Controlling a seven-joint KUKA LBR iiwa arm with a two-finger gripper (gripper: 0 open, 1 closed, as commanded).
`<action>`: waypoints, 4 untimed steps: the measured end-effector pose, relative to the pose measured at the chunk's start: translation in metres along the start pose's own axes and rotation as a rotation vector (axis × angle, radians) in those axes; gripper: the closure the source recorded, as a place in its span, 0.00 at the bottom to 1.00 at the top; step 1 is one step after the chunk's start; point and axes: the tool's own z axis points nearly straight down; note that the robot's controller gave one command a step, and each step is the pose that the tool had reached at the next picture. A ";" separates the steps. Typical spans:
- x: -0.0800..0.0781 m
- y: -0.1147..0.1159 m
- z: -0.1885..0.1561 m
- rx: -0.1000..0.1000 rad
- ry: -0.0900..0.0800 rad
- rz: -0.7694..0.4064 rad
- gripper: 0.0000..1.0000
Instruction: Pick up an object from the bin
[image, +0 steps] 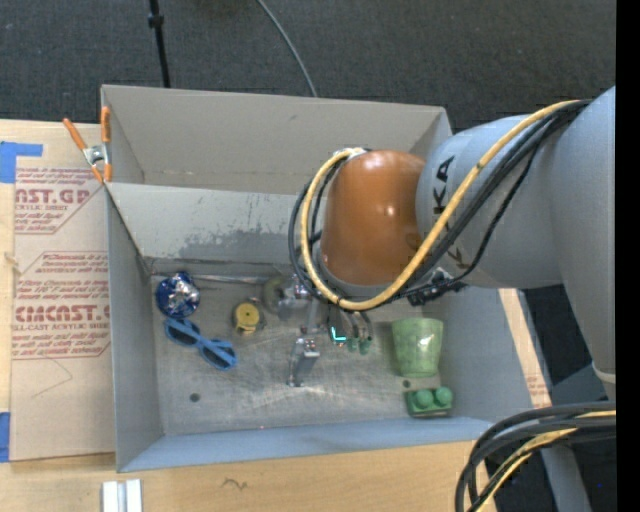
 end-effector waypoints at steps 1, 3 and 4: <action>-0.033 0.058 0.080 -0.003 -0.009 -0.377 0.00; -0.001 0.095 0.087 -0.001 -0.011 -0.345 1.00; -0.009 0.095 -0.067 -0.001 -0.018 -0.321 1.00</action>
Offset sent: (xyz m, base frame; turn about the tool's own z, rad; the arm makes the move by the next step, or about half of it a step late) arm 0.0332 0.0548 -0.0794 -0.3743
